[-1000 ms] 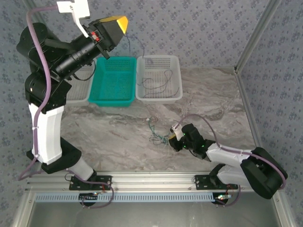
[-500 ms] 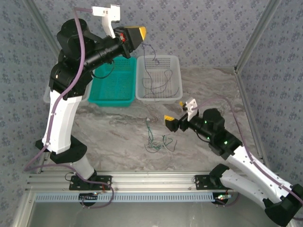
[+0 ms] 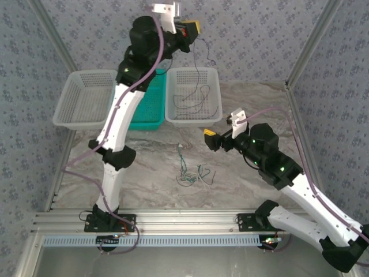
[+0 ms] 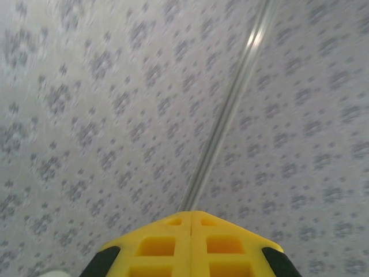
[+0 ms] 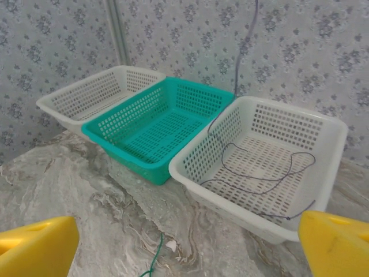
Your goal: Untangle the cables
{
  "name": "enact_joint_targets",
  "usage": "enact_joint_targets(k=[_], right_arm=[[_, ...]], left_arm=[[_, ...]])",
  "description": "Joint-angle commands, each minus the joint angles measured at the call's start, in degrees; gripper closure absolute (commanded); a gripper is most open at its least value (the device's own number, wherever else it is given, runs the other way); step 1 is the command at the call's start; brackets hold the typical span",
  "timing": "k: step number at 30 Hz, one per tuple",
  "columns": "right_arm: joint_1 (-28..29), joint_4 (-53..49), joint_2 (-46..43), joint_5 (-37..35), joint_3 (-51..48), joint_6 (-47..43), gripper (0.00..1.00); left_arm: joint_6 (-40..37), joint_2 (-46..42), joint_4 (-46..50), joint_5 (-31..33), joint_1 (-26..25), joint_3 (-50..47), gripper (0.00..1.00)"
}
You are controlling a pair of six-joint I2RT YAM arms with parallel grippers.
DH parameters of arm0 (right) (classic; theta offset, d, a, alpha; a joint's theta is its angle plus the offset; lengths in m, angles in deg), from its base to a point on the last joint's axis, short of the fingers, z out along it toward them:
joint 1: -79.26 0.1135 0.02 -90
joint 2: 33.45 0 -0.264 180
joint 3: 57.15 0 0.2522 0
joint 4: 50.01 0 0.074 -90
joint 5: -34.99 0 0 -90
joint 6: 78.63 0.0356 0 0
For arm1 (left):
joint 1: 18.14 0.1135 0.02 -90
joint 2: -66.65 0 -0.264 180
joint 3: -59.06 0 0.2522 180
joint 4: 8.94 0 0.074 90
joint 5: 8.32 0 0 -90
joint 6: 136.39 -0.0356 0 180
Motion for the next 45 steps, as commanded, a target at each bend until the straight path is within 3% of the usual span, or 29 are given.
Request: enact_joint_targets(k=[1, 5, 6, 8, 10, 13, 19, 28, 31, 33, 35, 40, 43, 45], right_arm=[[0.62, -3.54, -3.05, -1.96, -0.22, 2.57, 0.0], [0.78, -5.72, -5.28, -3.54, -0.91, 4.53, 0.0], [0.79, -6.02, -5.56, -3.94, -1.01, 4.85, 0.0], [0.87, -7.19, -5.85, -4.16, -0.9, 5.08, 0.0], [0.88, -8.83, -5.55, -4.53, -0.3, 5.1, 0.0], [0.95, -10.96, -5.02, -5.03, 0.27, 5.12, 0.0], [0.88, -12.5, -3.17, -4.95, -1.44, 6.06, 0.0], [0.77, -14.81, 6.8, 2.43, -4.76, 12.85, 0.02], [0.79, -13.99, 9.41, 4.11, -5.95, 13.94, 0.03], [0.79, -13.91, 10.2, 3.92, -6.41, 14.87, 0.02], [0.71, -14.45, 10.49, 3.74, -6.35, 14.75, 0.01], [0.7, -13.77, 9.06, 3.17, -7.65, 13.57, 0.0], [0.52, -12.86, 8.74, 2.61, -8.54, 13.34, 0.0], [0.35, -12.69, 9.12, 2.61, -8.45, 13.21, 0.0]], left_arm=[[0.95, 3.59, 0.71, -0.86, 2.34, 2.77, 1.0], [0.52, 8.71, 4.02, -0.05, 3.64, 2.77, 1.0], [0.31, 9.51, 5.22, 0.89, 3.7, 2.77, 0.95], [-0.06, 10.93, 8.1, 3.82, 3.81, 2.76, 0.61], [0.26, 11.3, 9.63, 5.65, 3.82, 2.76, 0.36], [0.11, 9.78, 12.79, 7.54, 3.73, 2.85, 0.23], [-4.98, 2.04, 18.24, 5.59, 2.4, 2.86, 0.22], [-21.48, -9.32, 44.77, 5.06, -8.63, -2.97, 0.25], [-22.54, -17.77, 43.15, 4.38, -10.41, -18.63, 0.35], [-22.95, -27.69, 35.66, 6.75, -10.46, -36.16, 0.37], [-22.96, -34.66, 32.6, 10.13, -9.72, -46.65, 0.36], [-25.26, -44.37, 38.5, 13.7, -10.9, -62.01, 0.29], [-18.72, -51.93, 31.42, 11.2, -11.62, -76.49, 0.31], [-9.43, -56.62, 23.11, 8.35, -11.64, -88.16, 0.32]])
